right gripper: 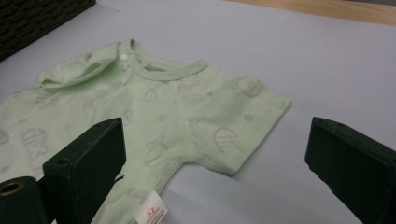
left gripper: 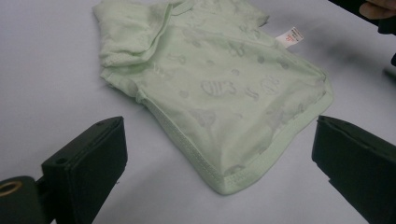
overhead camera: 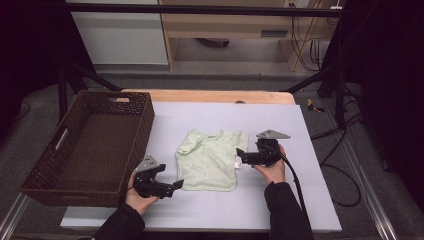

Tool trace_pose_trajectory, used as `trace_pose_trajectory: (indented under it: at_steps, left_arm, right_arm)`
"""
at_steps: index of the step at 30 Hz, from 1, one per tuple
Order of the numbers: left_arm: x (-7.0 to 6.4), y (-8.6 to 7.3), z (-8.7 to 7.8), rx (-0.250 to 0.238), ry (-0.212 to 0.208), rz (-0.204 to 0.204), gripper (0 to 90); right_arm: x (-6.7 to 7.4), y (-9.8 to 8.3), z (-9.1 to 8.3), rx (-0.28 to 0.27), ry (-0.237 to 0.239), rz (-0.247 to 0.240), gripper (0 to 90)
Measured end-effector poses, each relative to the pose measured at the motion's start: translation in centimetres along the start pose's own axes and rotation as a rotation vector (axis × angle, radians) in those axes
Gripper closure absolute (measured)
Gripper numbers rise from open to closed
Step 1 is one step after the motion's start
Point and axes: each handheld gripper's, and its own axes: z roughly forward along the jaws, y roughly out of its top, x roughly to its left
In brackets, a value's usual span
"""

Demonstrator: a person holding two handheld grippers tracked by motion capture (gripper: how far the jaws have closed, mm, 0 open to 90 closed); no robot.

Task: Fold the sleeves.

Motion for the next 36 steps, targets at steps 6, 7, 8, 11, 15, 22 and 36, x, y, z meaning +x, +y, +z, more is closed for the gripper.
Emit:
trace_pose_trajectory:
  at_steps: [6,7,8,11,15,22,36]
  left_arm:
    - [0.0,0.0,0.0,0.001,0.001,0.001,3.1]
    - [0.0,0.0,0.0,0.001,0.002,0.002,3.0]
    - [0.1,0.0,0.0,0.001,0.002,0.001,3.1]
    - [0.0,0.0,0.0,-0.001,-0.002,-0.002,3.1]
    - [0.0,0.0,0.0,0.000,-0.008,-0.004,3.1]
    - [0.0,0.0,0.0,0.000,-0.008,-0.003,3.2]
    - [0.1,0.0,0.1,0.006,0.000,-0.002,3.5]
  right_arm:
    - [-0.6,0.2,1.4,0.016,-0.022,0.021,6.9]
    - [-0.7,0.1,1.6,0.024,-0.023,0.023,7.1]
    - [-0.8,0.0,1.8,0.027,-0.029,0.024,7.2]
    - [-1.1,-0.3,2.2,0.048,-0.051,0.027,7.9]
    - [-1.2,-0.5,2.8,0.057,-0.069,0.039,11.4]
    - [-1.8,-1.0,3.3,0.088,-0.121,0.056,27.1]
    - [-1.8,-1.2,5.1,0.116,-0.117,0.059,57.4]
